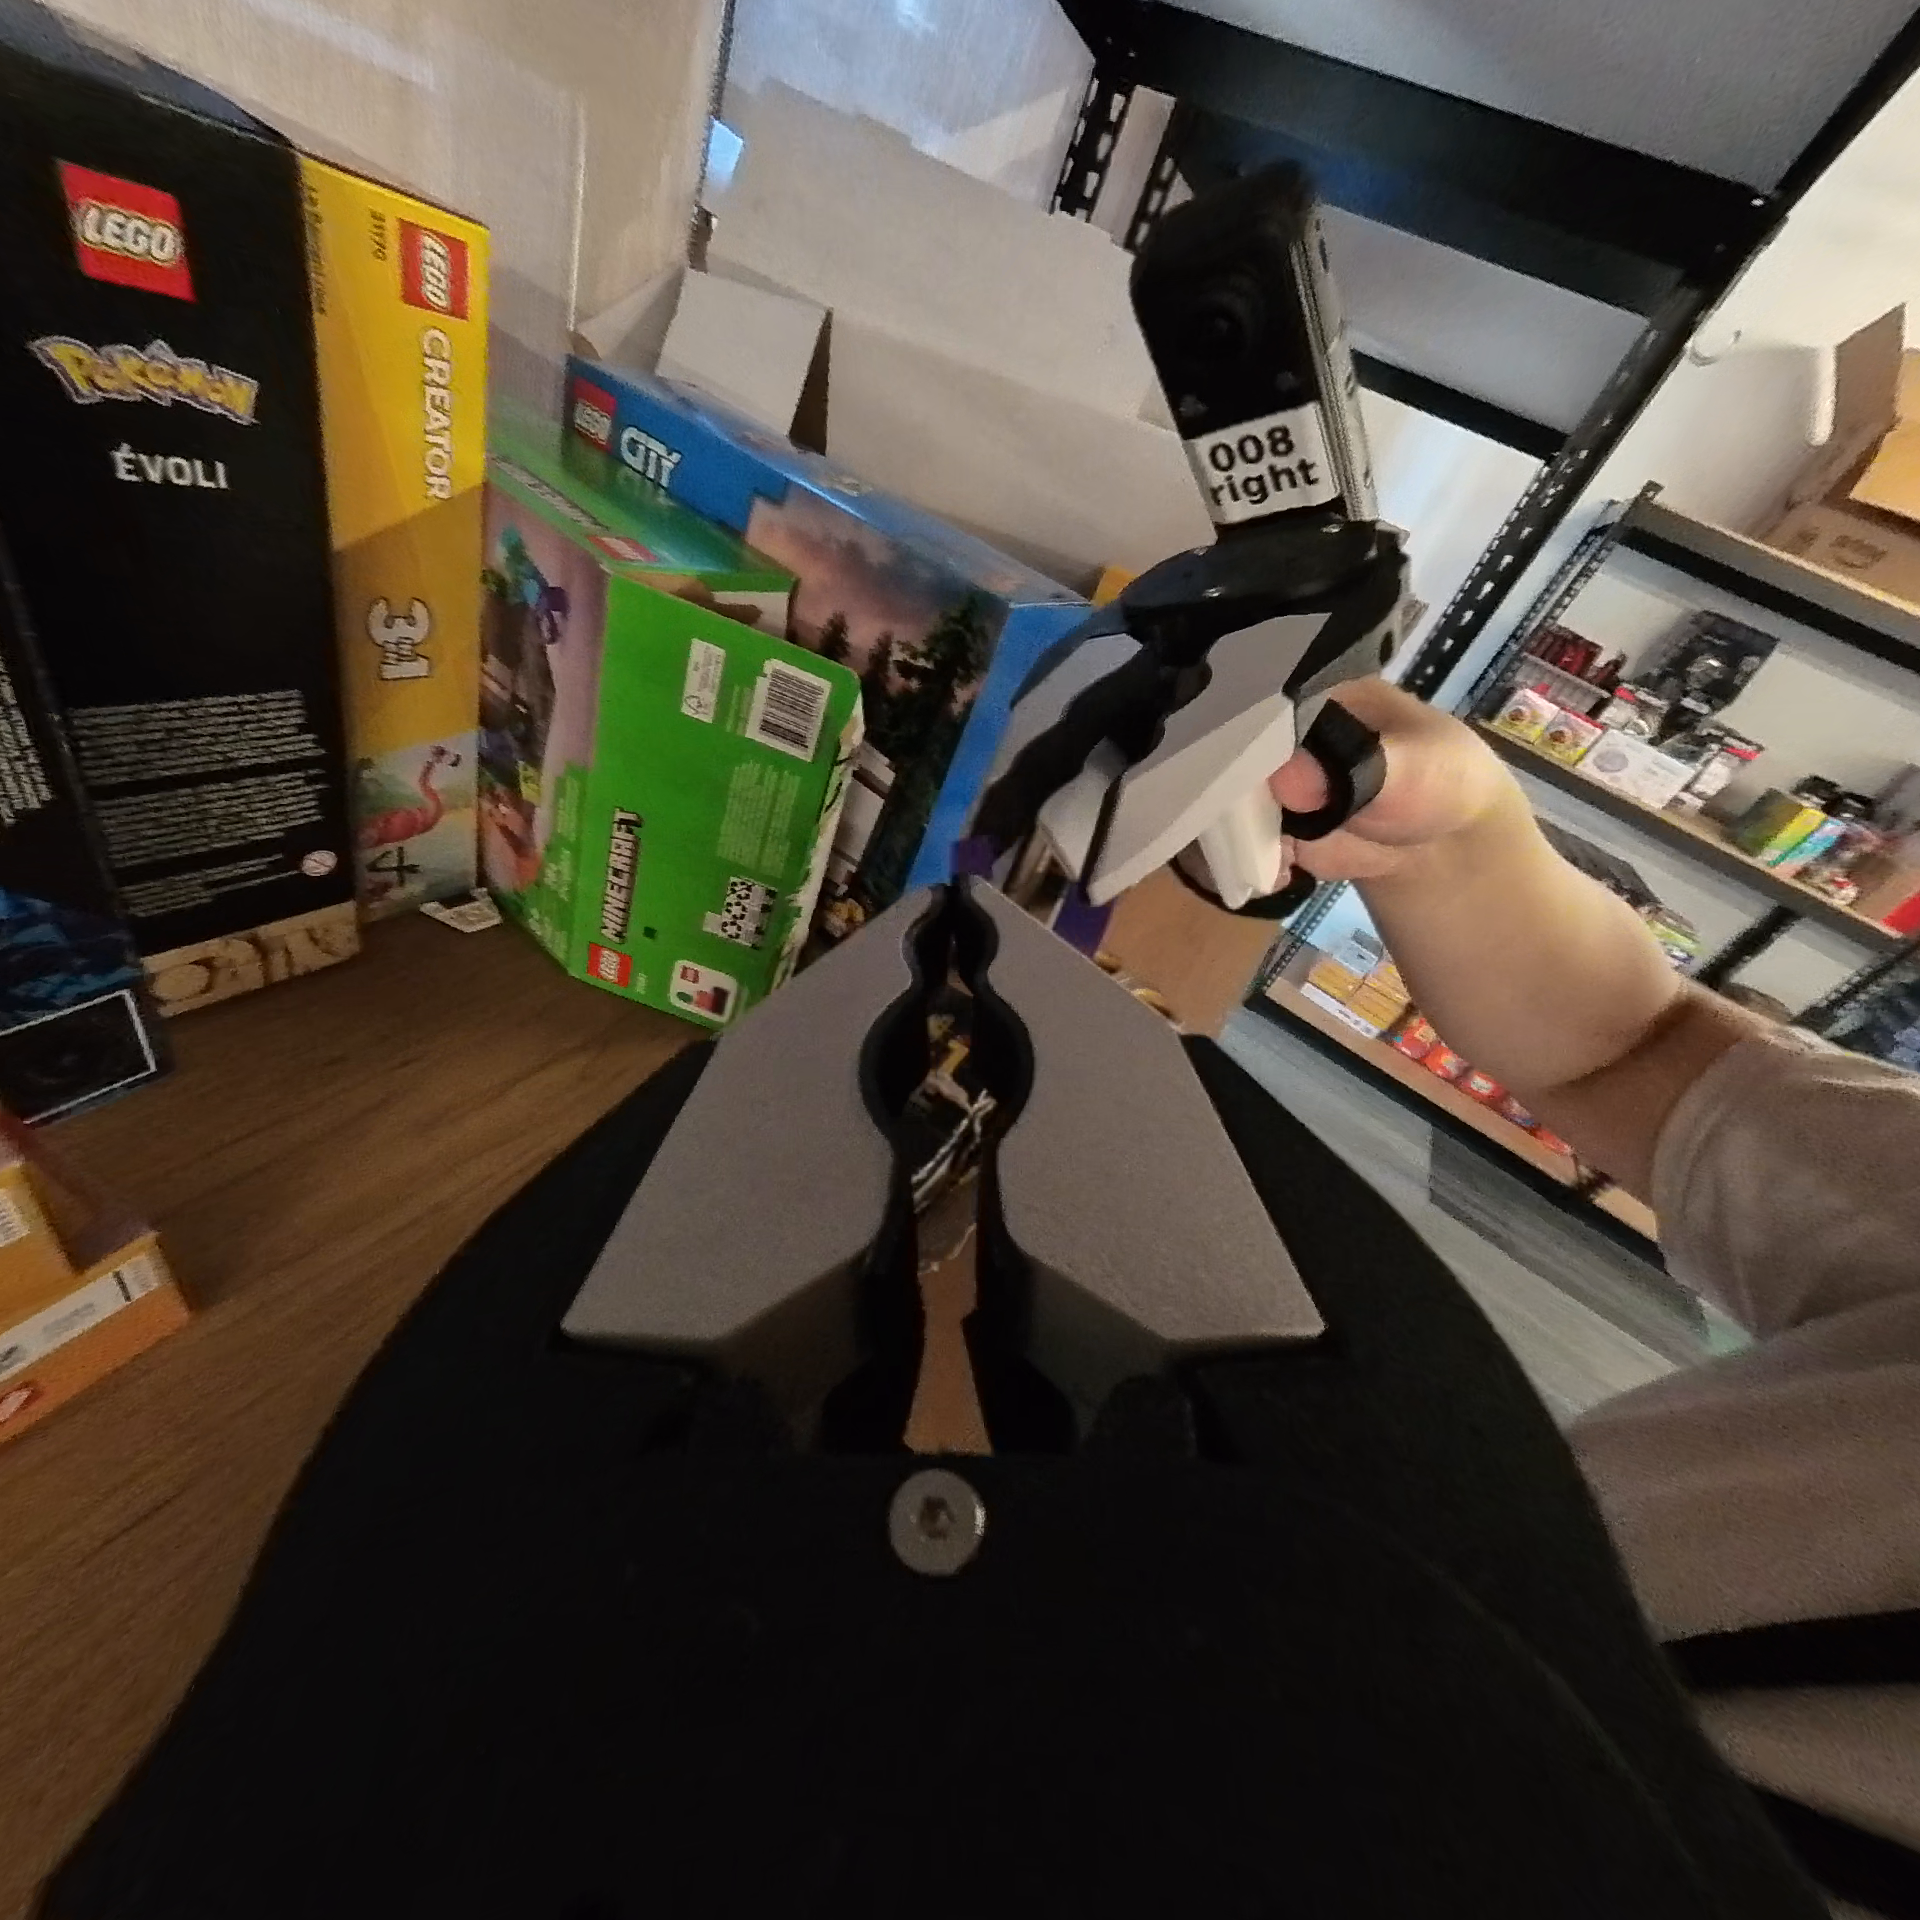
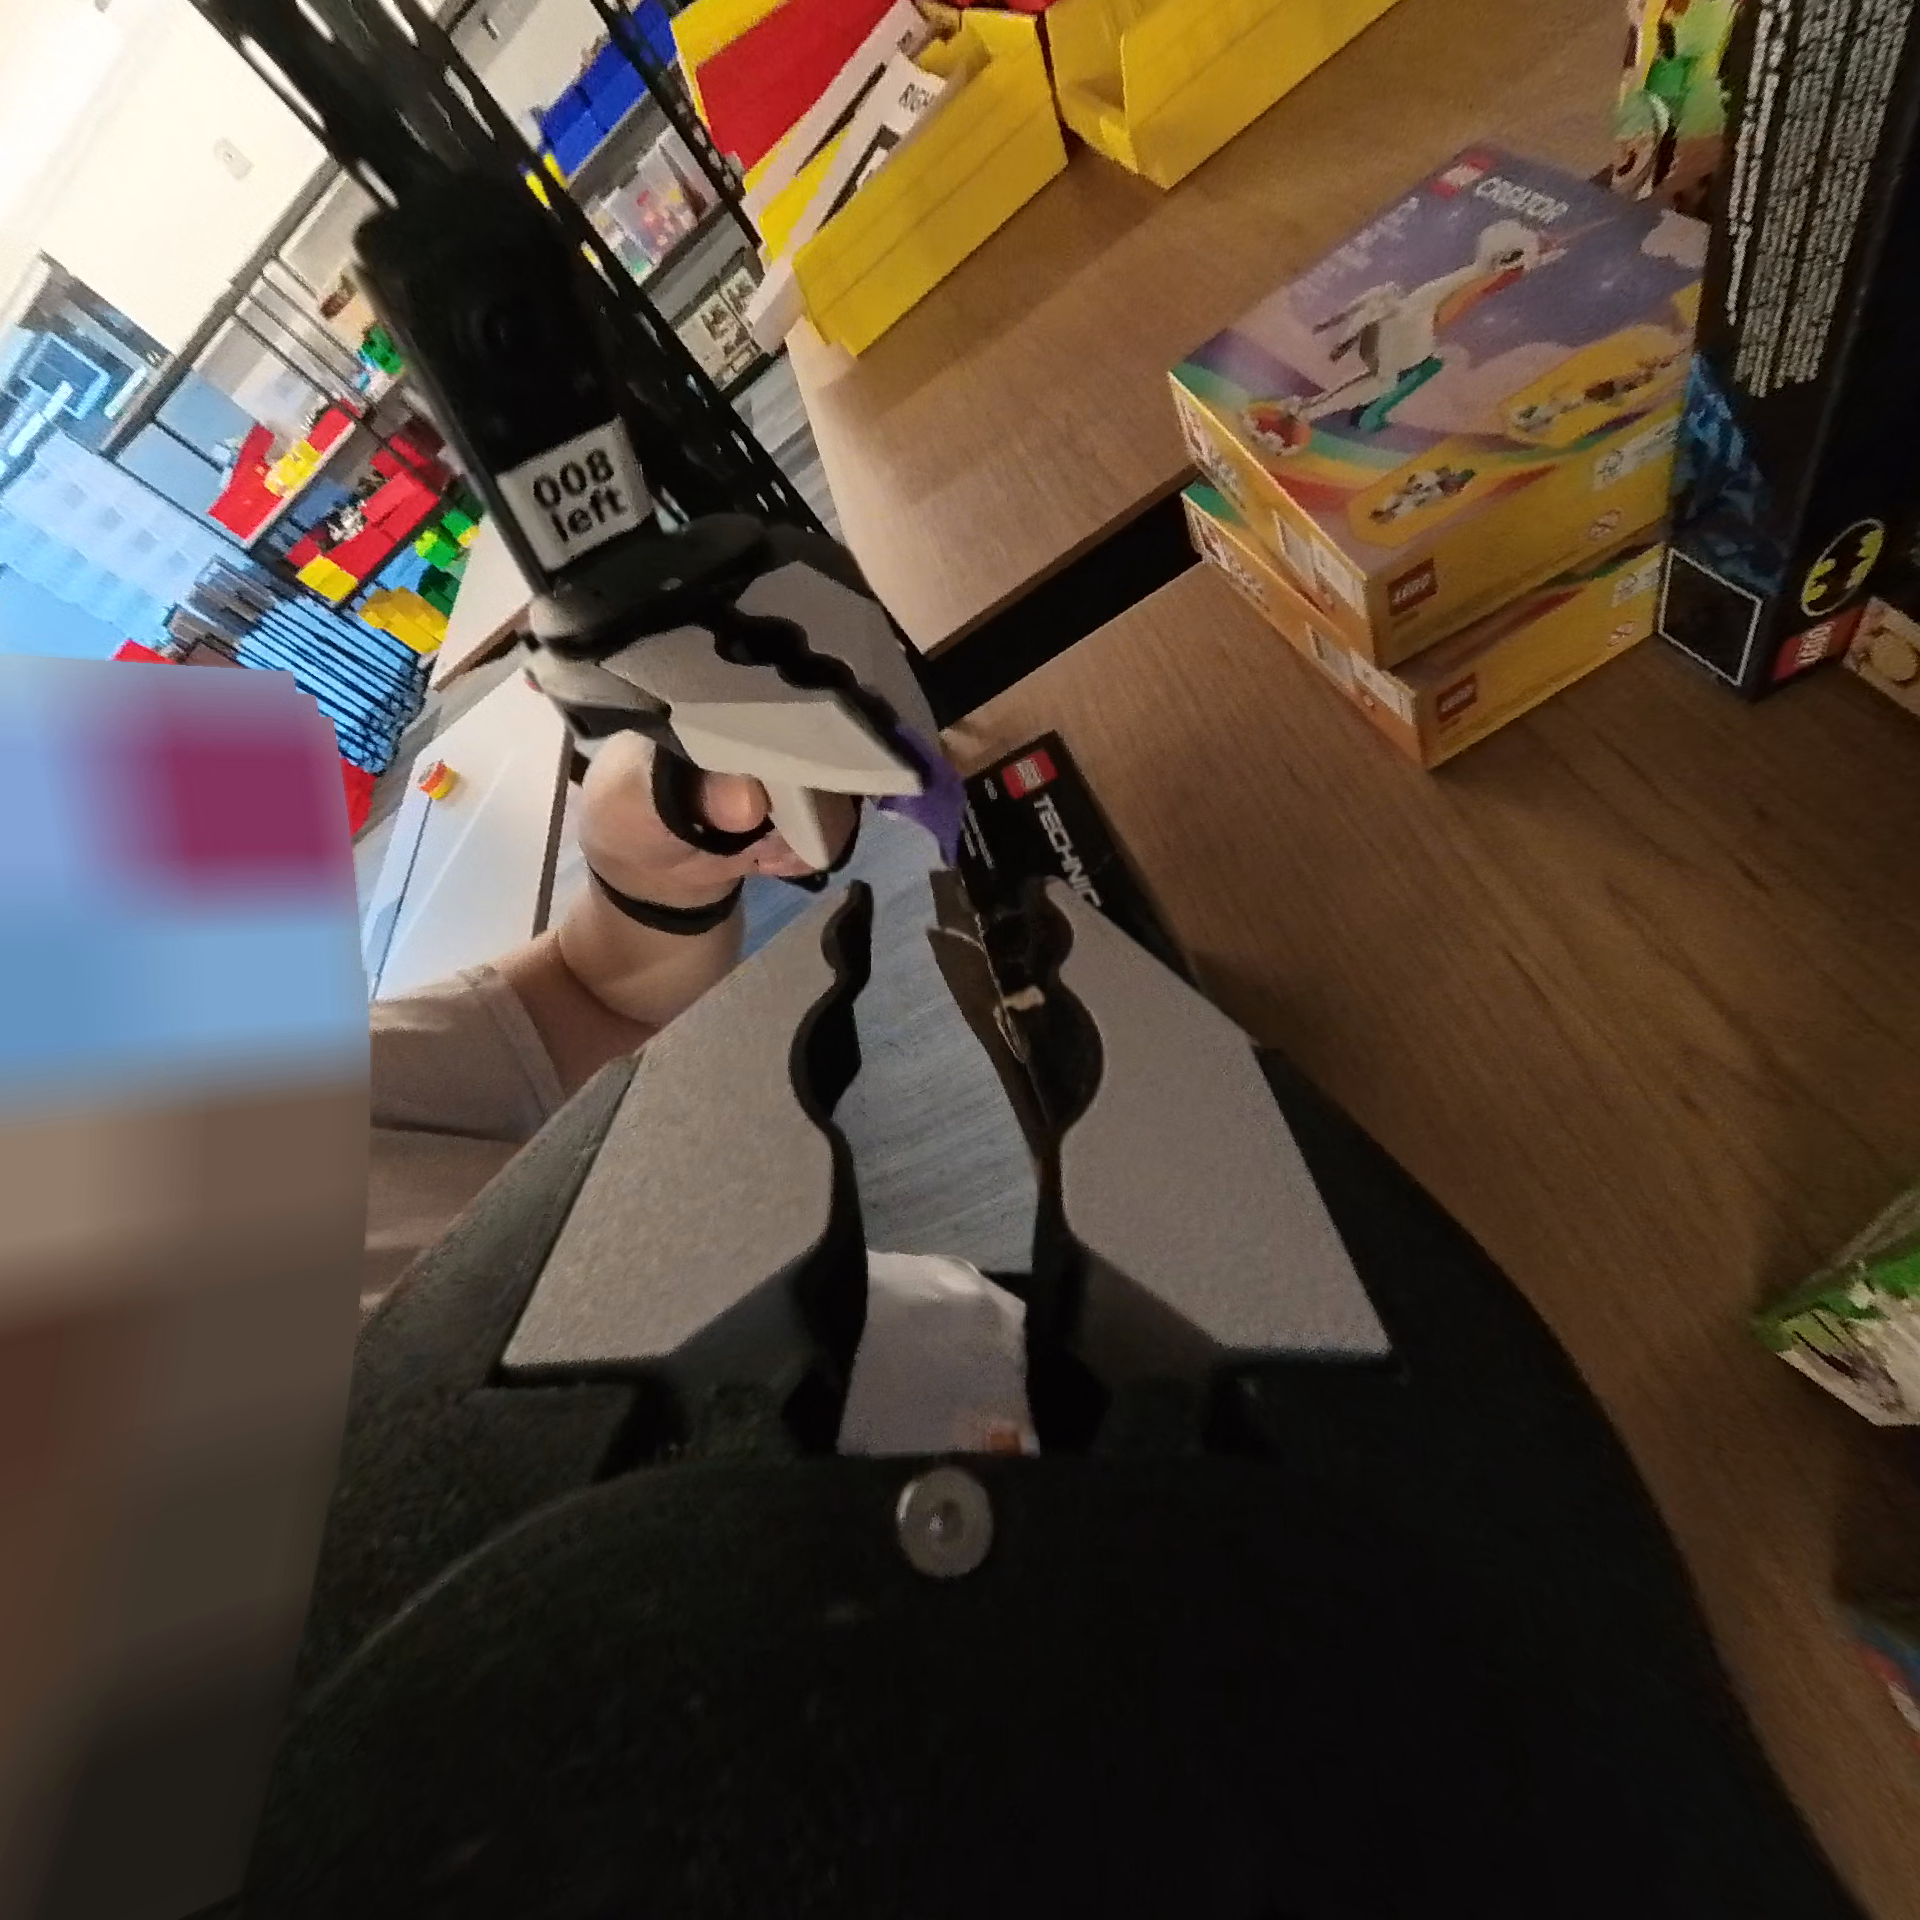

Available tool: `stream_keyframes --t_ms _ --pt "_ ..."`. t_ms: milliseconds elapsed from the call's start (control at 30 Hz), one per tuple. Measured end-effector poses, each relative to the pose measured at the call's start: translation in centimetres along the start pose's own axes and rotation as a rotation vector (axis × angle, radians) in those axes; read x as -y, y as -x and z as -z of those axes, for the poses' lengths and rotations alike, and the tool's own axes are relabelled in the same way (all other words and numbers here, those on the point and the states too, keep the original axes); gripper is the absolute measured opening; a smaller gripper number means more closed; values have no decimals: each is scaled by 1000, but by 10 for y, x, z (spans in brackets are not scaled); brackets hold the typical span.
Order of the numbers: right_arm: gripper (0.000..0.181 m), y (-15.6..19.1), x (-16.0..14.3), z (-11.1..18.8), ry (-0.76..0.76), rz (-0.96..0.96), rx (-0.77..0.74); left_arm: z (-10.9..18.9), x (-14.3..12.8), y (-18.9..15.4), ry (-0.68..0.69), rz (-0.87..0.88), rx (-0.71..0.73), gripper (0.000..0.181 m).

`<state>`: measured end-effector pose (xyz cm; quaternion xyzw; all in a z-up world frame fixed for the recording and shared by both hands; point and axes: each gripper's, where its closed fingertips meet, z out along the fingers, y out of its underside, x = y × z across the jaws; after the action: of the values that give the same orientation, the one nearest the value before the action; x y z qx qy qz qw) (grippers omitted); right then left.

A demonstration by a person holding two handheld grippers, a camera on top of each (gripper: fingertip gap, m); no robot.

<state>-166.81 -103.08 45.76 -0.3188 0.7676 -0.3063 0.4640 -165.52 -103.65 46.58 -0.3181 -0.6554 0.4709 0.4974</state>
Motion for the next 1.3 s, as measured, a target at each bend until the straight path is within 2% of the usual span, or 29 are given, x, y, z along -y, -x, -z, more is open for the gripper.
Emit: stream_keyframes --t_ms 233,300,567,667,800,933,1067,1133,1300 --pt "22 -12 10 -8 -37 -96 24 -2 4 0 -11 1 7 0" --pt "0 -5 10 -8 -40 -65 67 -2 6 1 -16 3 9 0" --pt "0 0 6 -5 -18 -48 104 -2 3 -1 -21 48 -49 0" --pt "31 -2 6 -8 -27 -45 81 -3 3 0 -35 45 -44 0" --pt "36 -10 13 -9 -61 -43 9 -4 7 3 -49 39 -38 0" --pt "20 -8 21 -5 -105 -47 44 -1 11 3 -60 41 -42 0" --pt "19 -4 15 -11 -63 -35 57 -1 10 3 -56 43 -49 0" --pt "0 0 16 -13 -63 -21 75 -1 9 2 -52 47 -57 0" --pt "0 3 10 -13 -25 -67 99 0 5 1 -25 -24 -48 0"
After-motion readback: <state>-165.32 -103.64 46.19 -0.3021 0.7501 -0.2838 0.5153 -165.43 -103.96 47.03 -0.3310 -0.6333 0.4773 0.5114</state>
